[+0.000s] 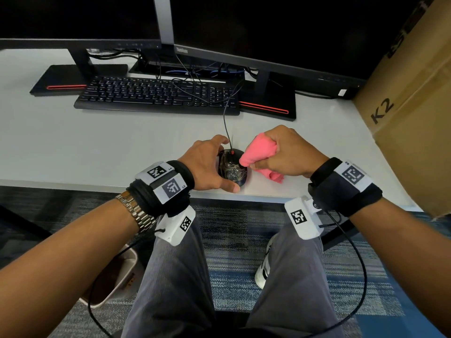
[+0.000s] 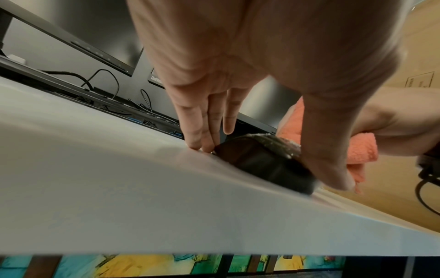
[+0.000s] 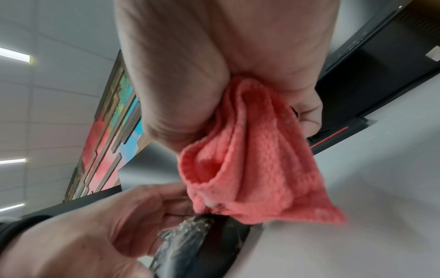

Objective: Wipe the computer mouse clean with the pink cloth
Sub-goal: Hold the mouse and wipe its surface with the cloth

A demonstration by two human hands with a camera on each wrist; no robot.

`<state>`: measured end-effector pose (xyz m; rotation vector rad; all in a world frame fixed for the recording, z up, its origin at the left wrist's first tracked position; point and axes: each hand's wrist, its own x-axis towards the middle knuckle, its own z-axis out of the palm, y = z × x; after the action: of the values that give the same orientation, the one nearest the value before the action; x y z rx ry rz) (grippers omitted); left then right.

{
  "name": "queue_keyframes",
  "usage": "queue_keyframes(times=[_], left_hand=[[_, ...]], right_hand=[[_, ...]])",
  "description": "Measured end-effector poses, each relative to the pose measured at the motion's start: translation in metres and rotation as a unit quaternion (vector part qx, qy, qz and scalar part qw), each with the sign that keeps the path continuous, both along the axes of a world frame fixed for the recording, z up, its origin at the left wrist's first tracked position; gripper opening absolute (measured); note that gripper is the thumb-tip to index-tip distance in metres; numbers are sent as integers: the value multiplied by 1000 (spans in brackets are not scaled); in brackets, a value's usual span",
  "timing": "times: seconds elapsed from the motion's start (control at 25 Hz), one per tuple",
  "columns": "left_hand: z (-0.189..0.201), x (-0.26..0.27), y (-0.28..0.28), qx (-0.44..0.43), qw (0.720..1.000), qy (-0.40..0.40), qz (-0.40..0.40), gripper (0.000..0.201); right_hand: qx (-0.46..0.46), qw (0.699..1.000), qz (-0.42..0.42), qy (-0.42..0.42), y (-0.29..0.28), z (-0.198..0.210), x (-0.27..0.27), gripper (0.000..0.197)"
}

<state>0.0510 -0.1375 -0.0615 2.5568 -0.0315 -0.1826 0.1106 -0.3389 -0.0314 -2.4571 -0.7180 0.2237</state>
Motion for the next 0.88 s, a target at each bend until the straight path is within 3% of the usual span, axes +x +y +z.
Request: queue_keyframes(times=[0.56, 0.72, 0.88], left_hand=[[-2, 1, -2, 14, 1000, -4, 4, 111], [-2, 2, -1, 13, 1000, -5, 7, 111], [-1, 1, 0, 14, 1000, -1, 9, 111]], right_hand=[[15, 1000, 7, 27, 7, 10, -15, 10], [5, 999, 25, 38, 7, 13, -27, 24], [5, 998, 29, 50, 6, 15, -24, 14]])
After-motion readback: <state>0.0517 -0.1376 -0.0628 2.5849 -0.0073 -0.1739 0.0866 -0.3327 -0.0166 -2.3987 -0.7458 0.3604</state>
